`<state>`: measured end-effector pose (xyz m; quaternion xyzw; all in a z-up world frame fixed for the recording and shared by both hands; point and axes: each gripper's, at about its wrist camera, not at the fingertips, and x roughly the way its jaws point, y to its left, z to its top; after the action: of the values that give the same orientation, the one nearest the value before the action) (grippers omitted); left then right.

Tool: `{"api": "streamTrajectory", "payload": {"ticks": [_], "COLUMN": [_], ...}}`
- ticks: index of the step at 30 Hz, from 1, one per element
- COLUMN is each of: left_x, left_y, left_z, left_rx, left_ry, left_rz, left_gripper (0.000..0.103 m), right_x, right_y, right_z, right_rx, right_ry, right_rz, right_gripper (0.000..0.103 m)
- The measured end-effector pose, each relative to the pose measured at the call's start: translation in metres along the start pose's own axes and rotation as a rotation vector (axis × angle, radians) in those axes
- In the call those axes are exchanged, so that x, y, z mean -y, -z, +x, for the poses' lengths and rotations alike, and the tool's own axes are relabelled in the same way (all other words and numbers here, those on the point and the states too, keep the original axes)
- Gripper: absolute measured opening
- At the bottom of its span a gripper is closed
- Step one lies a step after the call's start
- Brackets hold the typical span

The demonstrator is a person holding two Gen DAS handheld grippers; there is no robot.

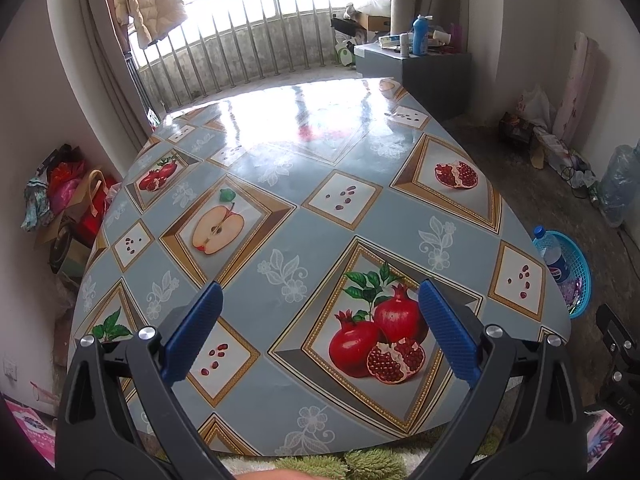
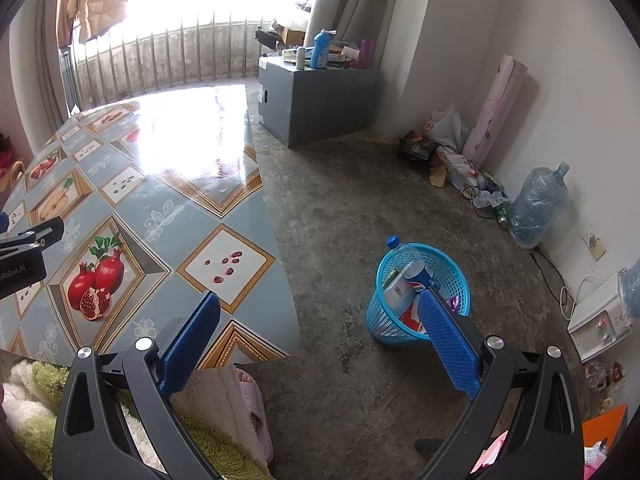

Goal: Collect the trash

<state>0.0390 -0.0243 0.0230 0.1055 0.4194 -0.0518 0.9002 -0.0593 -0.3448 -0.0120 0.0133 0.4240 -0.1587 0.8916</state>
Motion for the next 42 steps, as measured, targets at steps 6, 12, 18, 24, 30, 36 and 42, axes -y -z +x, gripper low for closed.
{"api": "streamTrajectory", "payload": {"ticks": [6,12,18,24,30,36,42], "left_x": [-0.0005,-0.0007,-0.001,-0.0011,-0.0015,-0.0019,-0.0025], "left_y": [0.0003,0.0,-0.0004,-0.0007,0.0003,0.001,0.0015], "left_z": [0.0007,0.0008,0.001,0.0012,0.0016,0.0016,0.0013], "left_rx": [0.0,-0.001,-0.002,-0.002,-0.002,-0.003,-0.002], "left_ry": [0.0,0.0,0.001,0.001,0.001,0.001,0.002], "left_rz": [0.0,0.0,0.001,0.0,0.0,0.0,0.001], "left_gripper": [0.094,0.094,0.094,0.094,0.094,0.094,0.094], "right_x": [-0.0001,0.0,-0.0002,-0.0011,-0.0009,-0.0009,-0.0019], "right_y": [-0.0003,-0.0002,-0.0002,-0.0003,-0.0003,-0.0002,-0.0008], "right_z": [0.0,-0.0001,-0.0002,-0.0006,-0.0008,-0.0009,-0.0014], "right_rx": [0.0,0.0,0.0,0.0,0.001,0.001,0.003], "right_ry": [0.0,0.0,0.0,0.001,0.0,0.001,-0.001], "right_rz": [0.0,0.0,0.001,0.001,0.001,0.002,0.002], "right_gripper": [0.096,0.096,0.096,0.096,0.096,0.096,0.096]}}
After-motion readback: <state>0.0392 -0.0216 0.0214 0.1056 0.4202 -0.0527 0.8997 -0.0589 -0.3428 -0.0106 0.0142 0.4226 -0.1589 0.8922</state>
